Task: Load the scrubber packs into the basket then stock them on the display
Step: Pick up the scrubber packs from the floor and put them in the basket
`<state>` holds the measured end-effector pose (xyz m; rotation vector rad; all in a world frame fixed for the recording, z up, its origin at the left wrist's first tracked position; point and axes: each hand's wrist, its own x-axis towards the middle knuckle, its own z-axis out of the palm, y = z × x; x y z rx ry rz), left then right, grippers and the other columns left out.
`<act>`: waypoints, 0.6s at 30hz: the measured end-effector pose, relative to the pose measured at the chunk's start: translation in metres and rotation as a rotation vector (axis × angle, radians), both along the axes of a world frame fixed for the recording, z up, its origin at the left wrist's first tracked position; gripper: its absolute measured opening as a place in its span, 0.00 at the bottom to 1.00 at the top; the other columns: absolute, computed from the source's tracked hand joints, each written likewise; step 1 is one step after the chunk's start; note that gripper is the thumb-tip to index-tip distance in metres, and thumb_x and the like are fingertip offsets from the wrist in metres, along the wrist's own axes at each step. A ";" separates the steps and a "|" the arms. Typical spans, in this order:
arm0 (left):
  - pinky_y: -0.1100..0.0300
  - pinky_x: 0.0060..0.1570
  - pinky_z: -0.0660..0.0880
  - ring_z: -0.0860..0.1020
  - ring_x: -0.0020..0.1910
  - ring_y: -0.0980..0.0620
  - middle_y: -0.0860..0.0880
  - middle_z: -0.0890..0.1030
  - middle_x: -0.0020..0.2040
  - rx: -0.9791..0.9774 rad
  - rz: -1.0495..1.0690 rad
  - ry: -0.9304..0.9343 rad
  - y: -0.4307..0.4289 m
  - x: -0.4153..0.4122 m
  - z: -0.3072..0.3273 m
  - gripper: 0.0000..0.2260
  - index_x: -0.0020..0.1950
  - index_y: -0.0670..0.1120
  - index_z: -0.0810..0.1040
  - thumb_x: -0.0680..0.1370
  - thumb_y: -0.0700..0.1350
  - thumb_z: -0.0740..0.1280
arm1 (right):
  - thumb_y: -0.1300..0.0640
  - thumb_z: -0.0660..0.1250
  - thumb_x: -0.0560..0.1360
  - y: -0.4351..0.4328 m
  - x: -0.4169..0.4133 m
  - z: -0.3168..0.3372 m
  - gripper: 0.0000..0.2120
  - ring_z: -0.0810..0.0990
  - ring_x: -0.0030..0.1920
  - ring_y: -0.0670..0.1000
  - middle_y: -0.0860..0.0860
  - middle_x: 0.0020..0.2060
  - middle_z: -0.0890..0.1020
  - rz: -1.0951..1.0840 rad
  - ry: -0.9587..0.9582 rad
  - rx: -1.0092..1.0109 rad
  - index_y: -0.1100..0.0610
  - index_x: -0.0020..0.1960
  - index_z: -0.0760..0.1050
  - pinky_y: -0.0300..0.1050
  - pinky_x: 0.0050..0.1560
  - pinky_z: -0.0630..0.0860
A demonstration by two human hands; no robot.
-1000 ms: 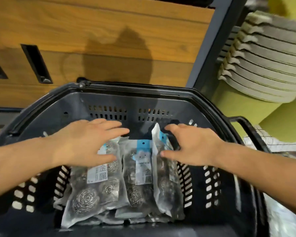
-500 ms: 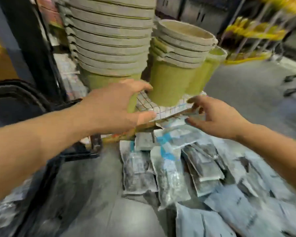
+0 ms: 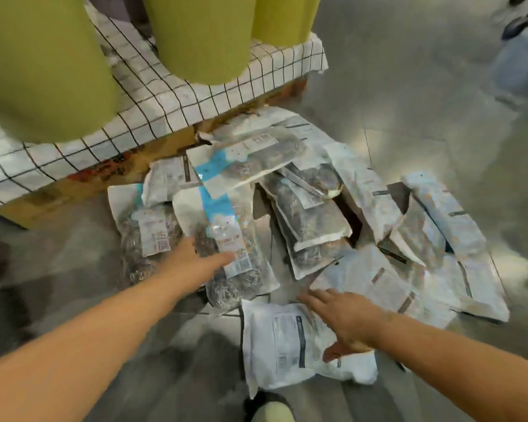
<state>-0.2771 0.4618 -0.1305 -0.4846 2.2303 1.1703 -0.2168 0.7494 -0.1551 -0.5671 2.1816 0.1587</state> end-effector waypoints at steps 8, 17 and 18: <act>0.51 0.55 0.75 0.77 0.59 0.48 0.50 0.78 0.64 0.157 0.458 -0.114 0.019 -0.002 -0.060 0.35 0.70 0.48 0.70 0.67 0.54 0.79 | 0.31 0.72 0.66 0.003 0.016 -0.044 0.60 0.61 0.75 0.56 0.51 0.76 0.60 0.076 0.143 -0.040 0.51 0.81 0.39 0.55 0.73 0.60; 0.63 0.35 0.75 0.82 0.43 0.53 0.48 0.85 0.51 0.349 0.586 -0.087 0.036 -0.003 -0.063 0.19 0.62 0.44 0.78 0.72 0.41 0.77 | 0.35 0.67 0.64 0.014 0.018 -0.035 0.40 0.72 0.63 0.46 0.42 0.59 0.70 -0.061 0.122 -0.273 0.45 0.72 0.61 0.49 0.65 0.60; 0.61 0.37 0.77 0.83 0.44 0.52 0.48 0.85 0.50 0.369 0.581 -0.071 0.036 -0.003 -0.060 0.18 0.61 0.45 0.78 0.72 0.40 0.76 | 0.36 0.68 0.64 0.015 0.019 -0.031 0.38 0.72 0.62 0.45 0.37 0.56 0.69 -0.091 0.096 -0.291 0.43 0.70 0.61 0.49 0.65 0.60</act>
